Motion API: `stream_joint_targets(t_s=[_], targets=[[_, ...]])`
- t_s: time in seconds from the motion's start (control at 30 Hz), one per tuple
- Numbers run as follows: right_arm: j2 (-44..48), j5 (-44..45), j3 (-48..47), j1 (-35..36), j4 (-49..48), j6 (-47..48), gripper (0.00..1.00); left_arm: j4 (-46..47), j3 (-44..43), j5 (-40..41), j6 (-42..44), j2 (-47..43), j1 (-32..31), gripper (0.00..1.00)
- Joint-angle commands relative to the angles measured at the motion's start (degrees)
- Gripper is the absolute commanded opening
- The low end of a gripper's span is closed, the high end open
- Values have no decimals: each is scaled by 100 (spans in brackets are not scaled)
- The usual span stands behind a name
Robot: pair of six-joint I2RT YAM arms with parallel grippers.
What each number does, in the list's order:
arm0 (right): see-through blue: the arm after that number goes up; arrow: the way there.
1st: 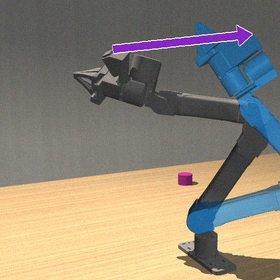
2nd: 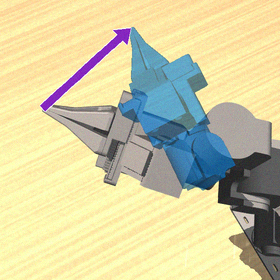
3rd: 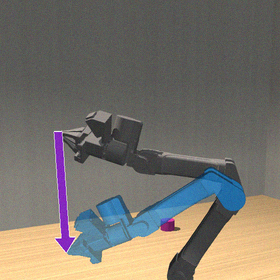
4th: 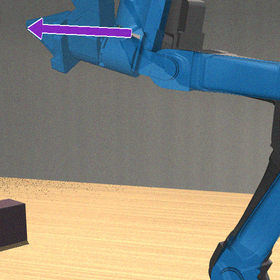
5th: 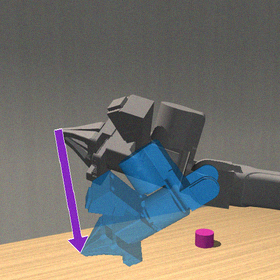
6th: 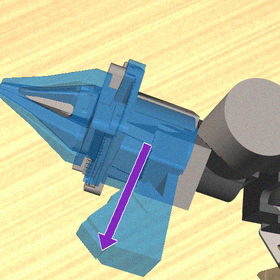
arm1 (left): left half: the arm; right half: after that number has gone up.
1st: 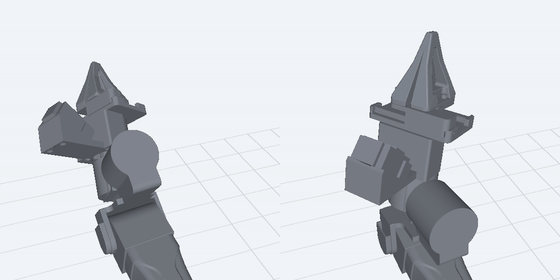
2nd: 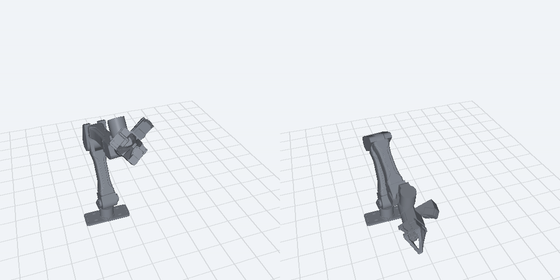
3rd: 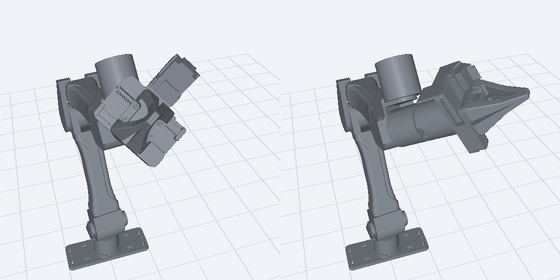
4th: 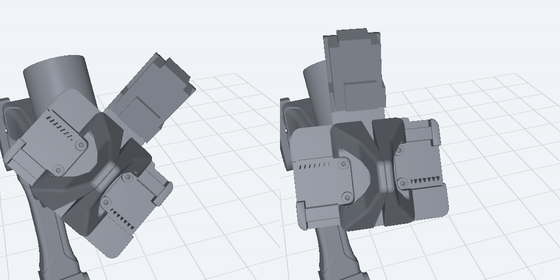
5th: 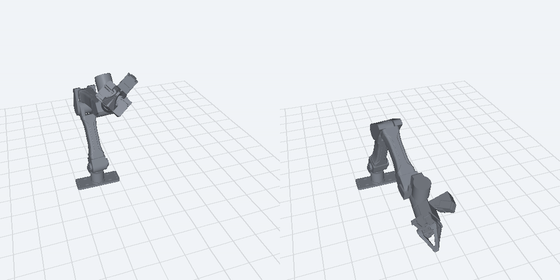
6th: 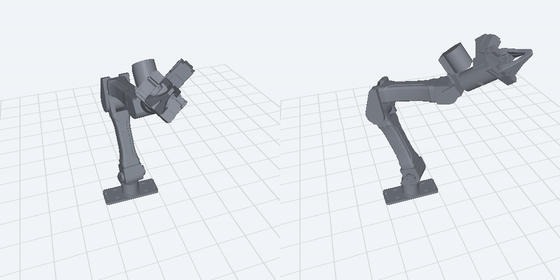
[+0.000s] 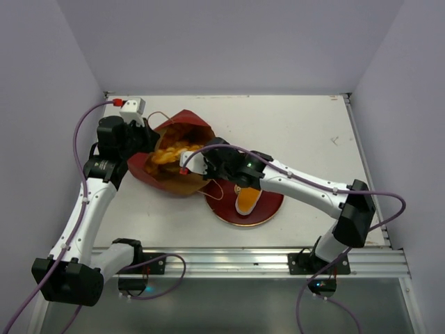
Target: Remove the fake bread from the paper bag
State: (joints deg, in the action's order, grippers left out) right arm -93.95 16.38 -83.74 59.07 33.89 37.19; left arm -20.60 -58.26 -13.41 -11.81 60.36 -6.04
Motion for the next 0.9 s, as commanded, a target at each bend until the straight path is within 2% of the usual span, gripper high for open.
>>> stream_joint_targets(t_s=[0.0, 0.3, 0.57, 0.87], targets=[[622, -179, 287, -27, 100, 306, 0, 153, -115, 190, 83, 29, 77, 0], [1660, -346, 833, -18, 434, 763, 0, -5, -405, 312, 135, 143, 103, 0], [2548, -1162, 728, -44, 1312, 983, 0, -111, -502, 497, 179, 213, 147, 0], [3514, -1586, 850, -702, 2069, 1203, 0, -269, -757, 901, 223, 371, 253, 0]])
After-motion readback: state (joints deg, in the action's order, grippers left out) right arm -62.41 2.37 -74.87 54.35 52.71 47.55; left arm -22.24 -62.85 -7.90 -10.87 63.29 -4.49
